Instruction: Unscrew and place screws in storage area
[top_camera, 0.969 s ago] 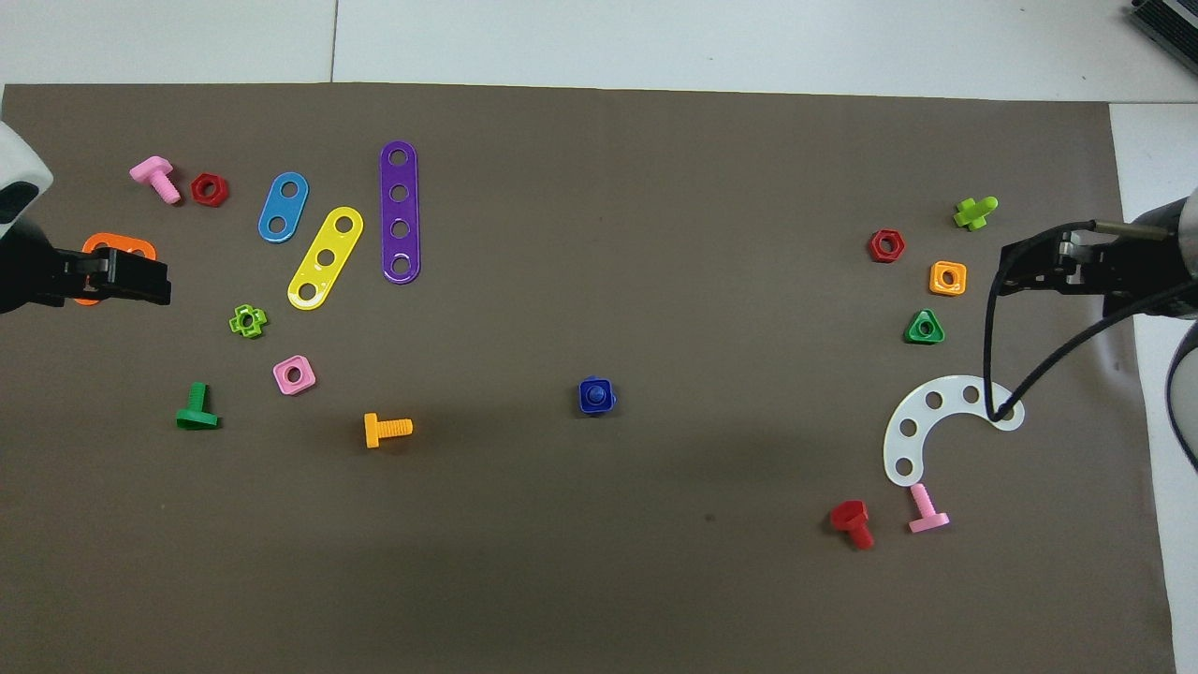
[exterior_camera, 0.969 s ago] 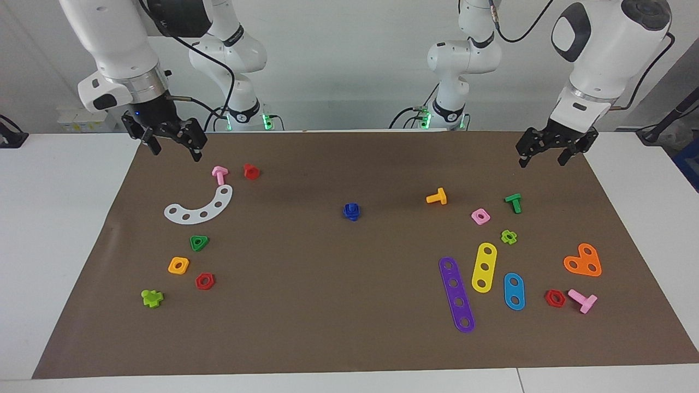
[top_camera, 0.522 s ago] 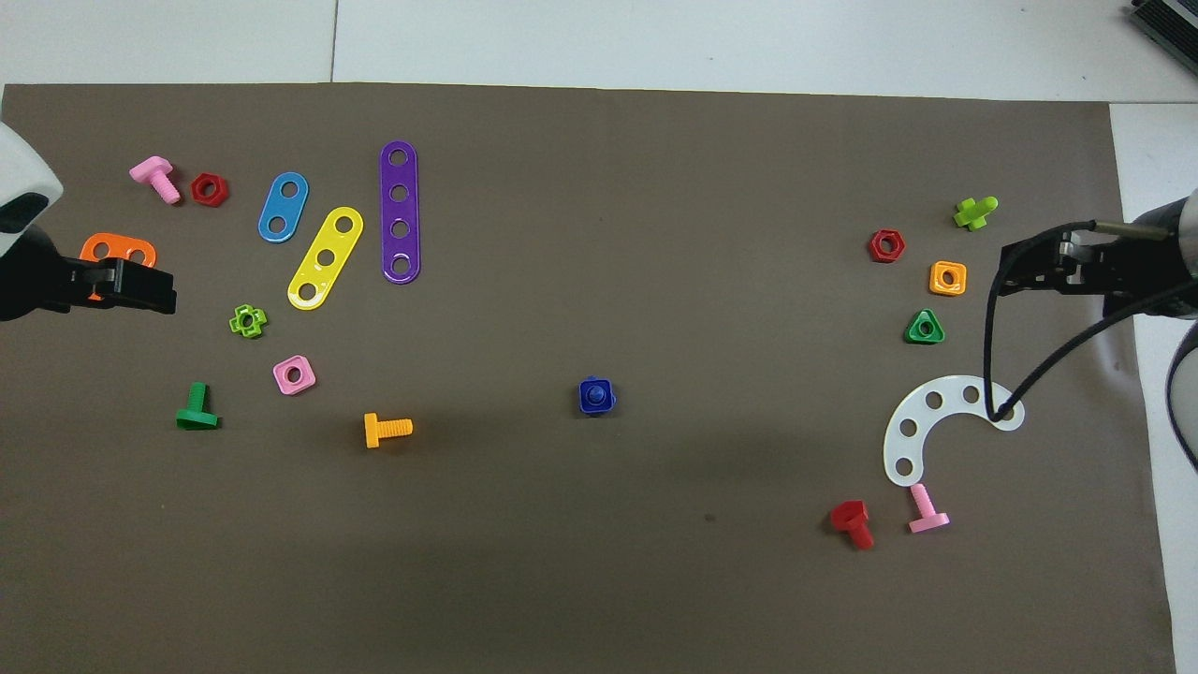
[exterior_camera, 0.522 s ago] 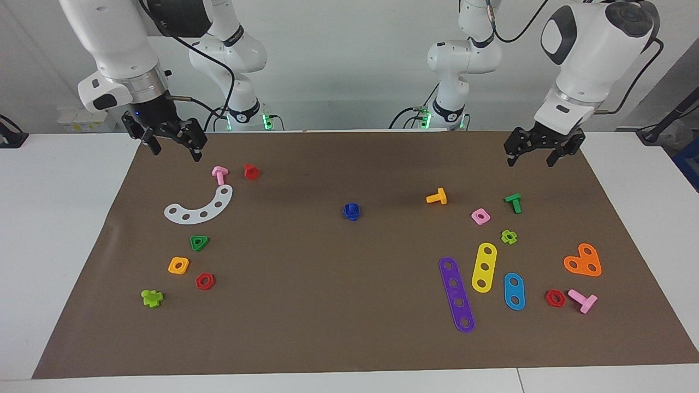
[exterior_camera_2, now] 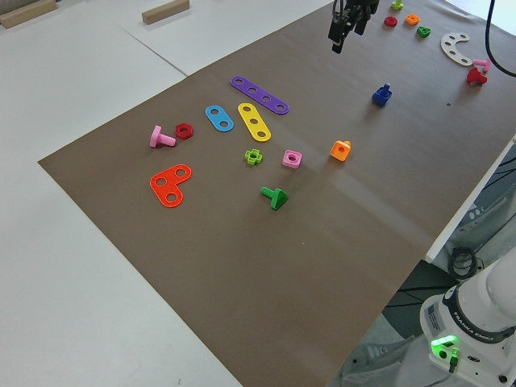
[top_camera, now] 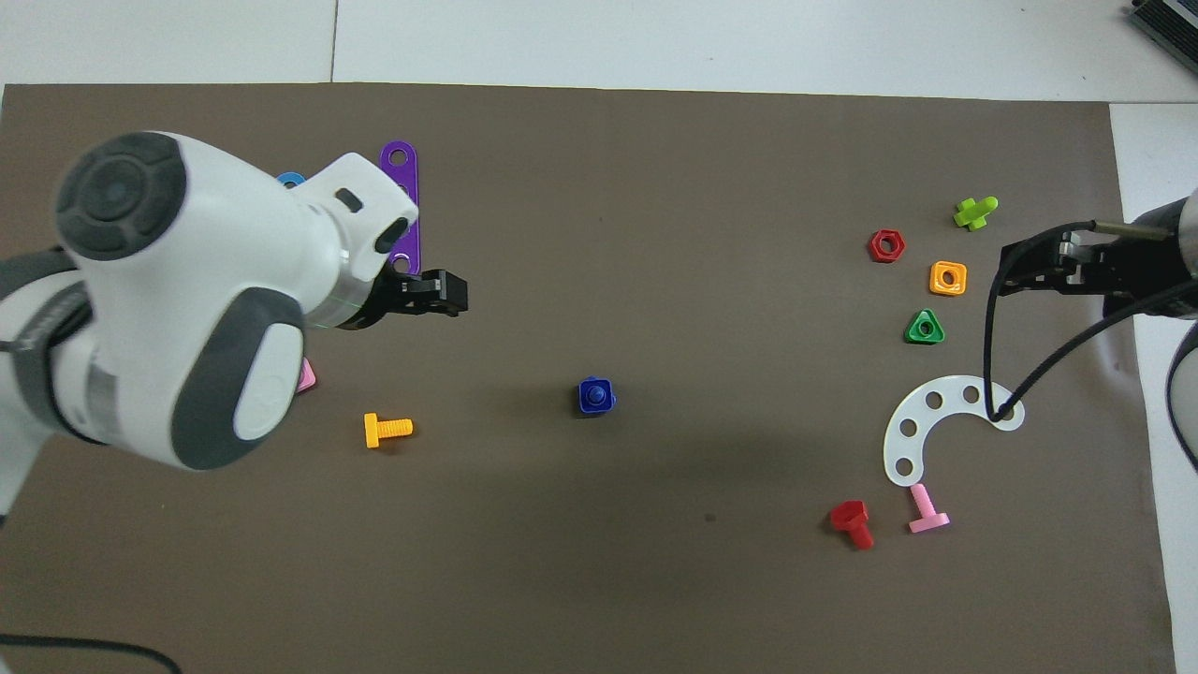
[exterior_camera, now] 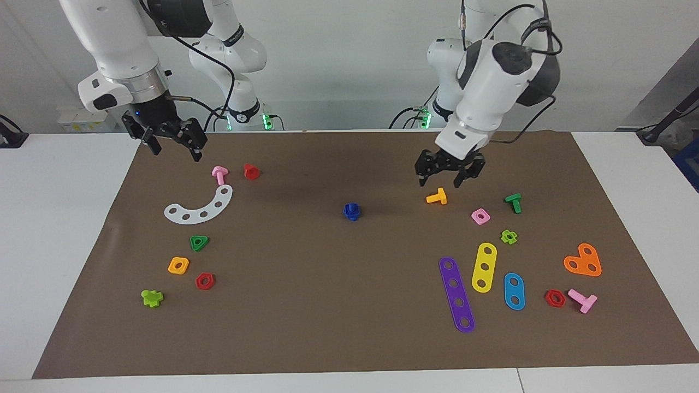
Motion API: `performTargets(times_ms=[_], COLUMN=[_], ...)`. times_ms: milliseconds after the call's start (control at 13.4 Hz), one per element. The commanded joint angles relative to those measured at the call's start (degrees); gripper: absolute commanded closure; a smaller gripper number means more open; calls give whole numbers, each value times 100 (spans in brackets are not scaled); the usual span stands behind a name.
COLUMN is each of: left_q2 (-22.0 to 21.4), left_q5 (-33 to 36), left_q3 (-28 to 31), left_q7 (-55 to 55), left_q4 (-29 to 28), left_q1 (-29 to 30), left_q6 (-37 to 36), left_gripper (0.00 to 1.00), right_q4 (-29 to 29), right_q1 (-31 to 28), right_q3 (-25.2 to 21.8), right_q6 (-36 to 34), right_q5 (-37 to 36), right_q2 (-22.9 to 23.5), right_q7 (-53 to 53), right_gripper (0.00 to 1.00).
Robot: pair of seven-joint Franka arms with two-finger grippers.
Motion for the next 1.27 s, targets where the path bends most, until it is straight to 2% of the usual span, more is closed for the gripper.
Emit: performTargets(times_ms=[0,298,373,671,820,1118,1193], left_q2=[508,1447,1519,1573,1564,1529,1520], left_q5=[-120,-15,47,442,478,487,513], left_q3=[106,150,150,150,150,159,159], left_q7=[-626,-987,-989,-971,-954,-954,-954], left_q4=[29,56,-31,-409,-410,-410,-410], left_q1=[-638,-1394,-1474,-1668,-1695,-1800,-1800], left_q6=[691,1428,1640,1695,1625,1274,1238], left_gripper=[8,10,12,17,19,30,35], right_q4=[57,57,57,57,57,57,57], right_q1=[-75,-75,-75,-75,-75,-75,-75], right_q3=[34,34,34,34,34,34,34], right_q6=[-97,-97,-97,-97,-97,-97,-97], right_q5=[142,142,142,142,142,142,142], right_q2=[37,37,37,37,37,37,37], right_q7=[-169,-169,-169,-169,-169,-169,-169], right_gripper=[0,0,0,0,0,0,0])
